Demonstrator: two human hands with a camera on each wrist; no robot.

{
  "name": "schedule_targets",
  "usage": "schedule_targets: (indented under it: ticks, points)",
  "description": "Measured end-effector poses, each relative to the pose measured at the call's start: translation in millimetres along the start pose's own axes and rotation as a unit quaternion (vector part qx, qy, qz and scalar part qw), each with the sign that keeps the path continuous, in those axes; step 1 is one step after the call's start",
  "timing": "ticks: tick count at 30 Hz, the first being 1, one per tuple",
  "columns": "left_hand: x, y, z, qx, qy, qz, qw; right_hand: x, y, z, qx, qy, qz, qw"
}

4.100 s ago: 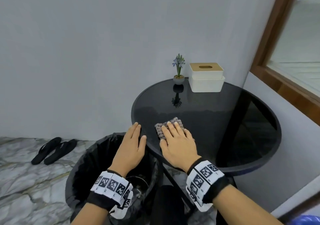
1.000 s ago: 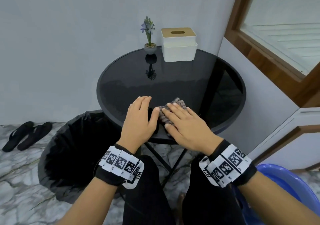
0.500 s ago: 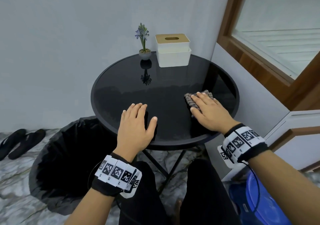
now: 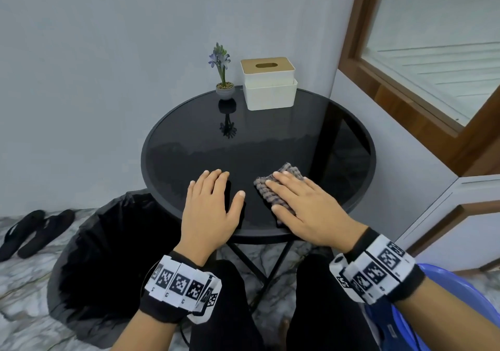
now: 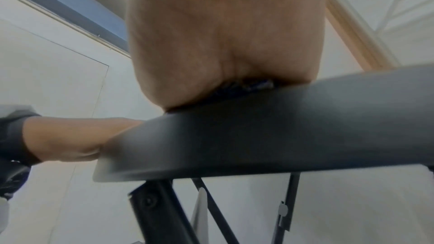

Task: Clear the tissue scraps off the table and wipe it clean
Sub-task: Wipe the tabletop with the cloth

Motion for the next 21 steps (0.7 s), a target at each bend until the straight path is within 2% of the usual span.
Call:
schedule_targets:
  ticks: [4, 9, 15, 18, 21]
  points:
    - [-1, 0, 2, 0.001, -0.004, -0.005, 1.0, 7, 0, 23, -0.028, -0.002, -0.009, 1.0]
    - [-2, 0, 2, 0.001, -0.01, -0.01, 1.0, 4, -37, 52, -0.085, 0.006, -0.027, 0.996]
    - [-2, 0, 0, 0.0, -0.016, -0.011, 1.0, -5, -81, 51, -0.141, 0.012, -0.058, 0.988]
    - [-2, 0, -2, 0.002, -0.016, -0.009, 1.0, -6, -82, 47, -0.134, 0.017, -0.08, 0.988]
    - [-2, 0, 1, 0.001, -0.015, -0.01, 1.0, -5, -76, 41, -0.086, 0.005, -0.104, 0.991]
Point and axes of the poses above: each hand's wrist, its own y-axis away from the middle knuckle, its own x-axis out of the back of the hand, z = x × y, the point moved 6 cm from there along -y, towards the middle knuckle, and after that the axes turned 1 degree about -x, right-handed, at the moved point
